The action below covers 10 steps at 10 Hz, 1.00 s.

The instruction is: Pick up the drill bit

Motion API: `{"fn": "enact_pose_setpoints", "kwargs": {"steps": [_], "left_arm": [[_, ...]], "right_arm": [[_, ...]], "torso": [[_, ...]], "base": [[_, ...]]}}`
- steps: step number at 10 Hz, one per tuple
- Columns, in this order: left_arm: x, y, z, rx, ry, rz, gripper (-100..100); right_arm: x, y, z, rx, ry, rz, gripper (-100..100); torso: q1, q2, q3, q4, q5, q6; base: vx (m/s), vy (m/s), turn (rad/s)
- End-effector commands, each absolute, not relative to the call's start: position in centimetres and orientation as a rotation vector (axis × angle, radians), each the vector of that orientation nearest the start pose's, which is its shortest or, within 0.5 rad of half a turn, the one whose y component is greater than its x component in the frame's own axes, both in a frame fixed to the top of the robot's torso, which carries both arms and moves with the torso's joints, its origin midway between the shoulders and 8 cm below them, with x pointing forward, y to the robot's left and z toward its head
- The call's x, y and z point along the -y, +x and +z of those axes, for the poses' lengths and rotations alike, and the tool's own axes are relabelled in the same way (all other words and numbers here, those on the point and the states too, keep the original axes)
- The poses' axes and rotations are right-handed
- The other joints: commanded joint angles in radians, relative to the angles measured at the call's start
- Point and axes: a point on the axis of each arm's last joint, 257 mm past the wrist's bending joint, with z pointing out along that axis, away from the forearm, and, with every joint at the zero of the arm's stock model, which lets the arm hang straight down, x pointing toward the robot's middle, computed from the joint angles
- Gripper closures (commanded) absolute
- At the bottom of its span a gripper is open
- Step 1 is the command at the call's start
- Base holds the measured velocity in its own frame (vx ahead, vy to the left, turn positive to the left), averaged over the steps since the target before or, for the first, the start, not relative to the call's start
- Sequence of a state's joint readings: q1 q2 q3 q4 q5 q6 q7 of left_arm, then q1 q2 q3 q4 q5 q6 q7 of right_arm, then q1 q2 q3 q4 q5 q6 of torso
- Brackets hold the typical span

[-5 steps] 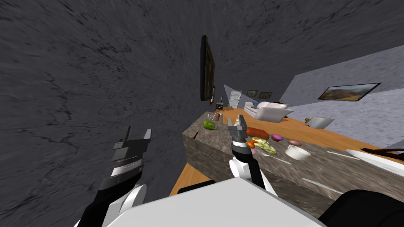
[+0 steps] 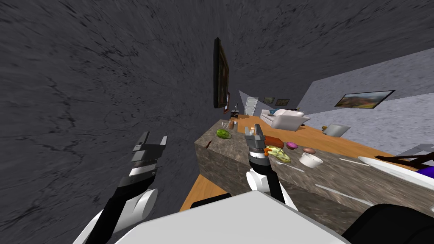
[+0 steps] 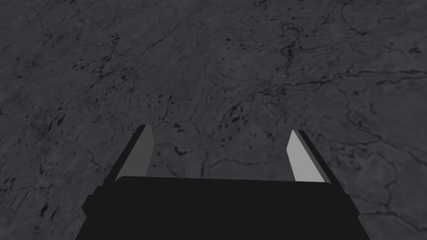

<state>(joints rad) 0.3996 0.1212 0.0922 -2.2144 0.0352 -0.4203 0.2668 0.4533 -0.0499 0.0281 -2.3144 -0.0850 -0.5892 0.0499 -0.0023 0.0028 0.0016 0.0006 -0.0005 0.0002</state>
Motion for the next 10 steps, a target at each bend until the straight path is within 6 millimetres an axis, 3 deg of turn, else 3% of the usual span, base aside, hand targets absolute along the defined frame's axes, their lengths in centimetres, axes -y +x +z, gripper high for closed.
{"fn": "enact_pose_setpoints", "kwargs": {"steps": [1,10], "left_arm": [[-30.0,38.0,1.8,-0.648,-0.758,-1.509,-100],[-32.6,46.8,-1.3,-0.648,-1.05,-1.645,-100]], "right_arm": [[26.7,32.3,6.9,-0.495,0.531,1.39,0],[26.7,32.3,6.9,-0.495,0.531,1.39,0]], "torso": [[0.0,0.0,0.0,0.0,0.0,0.0],[0.001,-0.002,-0.001,0.0,0.0,0.0]], "base": [[-0.036,-0.025,-0.015],[-0.033,-0.029,-0.042]]}}
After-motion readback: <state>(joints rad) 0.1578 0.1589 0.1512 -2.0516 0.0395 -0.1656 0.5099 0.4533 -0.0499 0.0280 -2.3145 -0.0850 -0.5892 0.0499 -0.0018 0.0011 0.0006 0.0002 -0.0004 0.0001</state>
